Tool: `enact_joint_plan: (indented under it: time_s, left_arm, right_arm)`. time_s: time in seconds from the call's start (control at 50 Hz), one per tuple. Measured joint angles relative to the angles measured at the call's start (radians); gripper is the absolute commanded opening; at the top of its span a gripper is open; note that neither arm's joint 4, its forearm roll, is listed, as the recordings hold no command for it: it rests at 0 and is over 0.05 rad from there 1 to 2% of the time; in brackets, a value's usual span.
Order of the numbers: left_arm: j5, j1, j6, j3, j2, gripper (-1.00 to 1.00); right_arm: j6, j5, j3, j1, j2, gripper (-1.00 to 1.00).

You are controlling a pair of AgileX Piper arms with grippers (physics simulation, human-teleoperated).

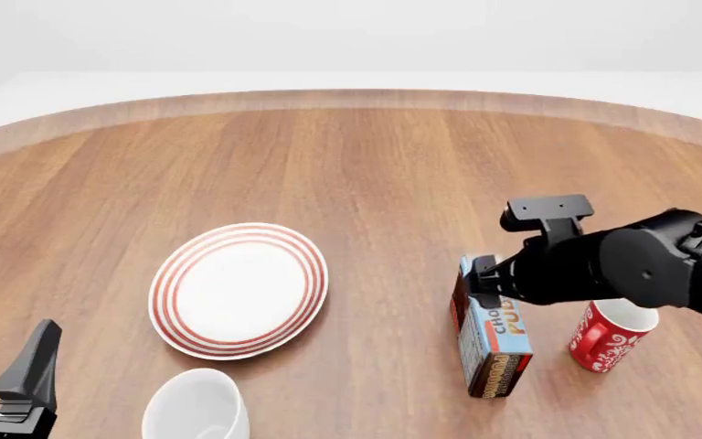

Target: Pick up the white mug and put it on the plate, and put the chocolate pudding to the right of the plate.

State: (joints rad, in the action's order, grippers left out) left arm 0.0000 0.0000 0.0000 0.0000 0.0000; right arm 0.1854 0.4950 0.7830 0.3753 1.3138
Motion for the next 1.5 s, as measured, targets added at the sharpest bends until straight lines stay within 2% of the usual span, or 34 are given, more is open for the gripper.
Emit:
enact_joint_plan:
  time_s: [1.08,1.1,1.5]
  left_arm:
    - [0.000,0.000,0.000,0.000,0.000,1.00]
    - [0.000,0.000,0.000,0.000,0.000,1.00]
    - [0.000,0.000,0.000,0.000,0.000,1.00]
  right_arm:
    - [0.069,-0.108,-0.105,0.020,0.094,1.00]
    - [0.070,-0.110,-0.107,0.021,0.096,-1.00]
    - [0.056,-0.117,-0.109,0.013,0.080,-1.00]
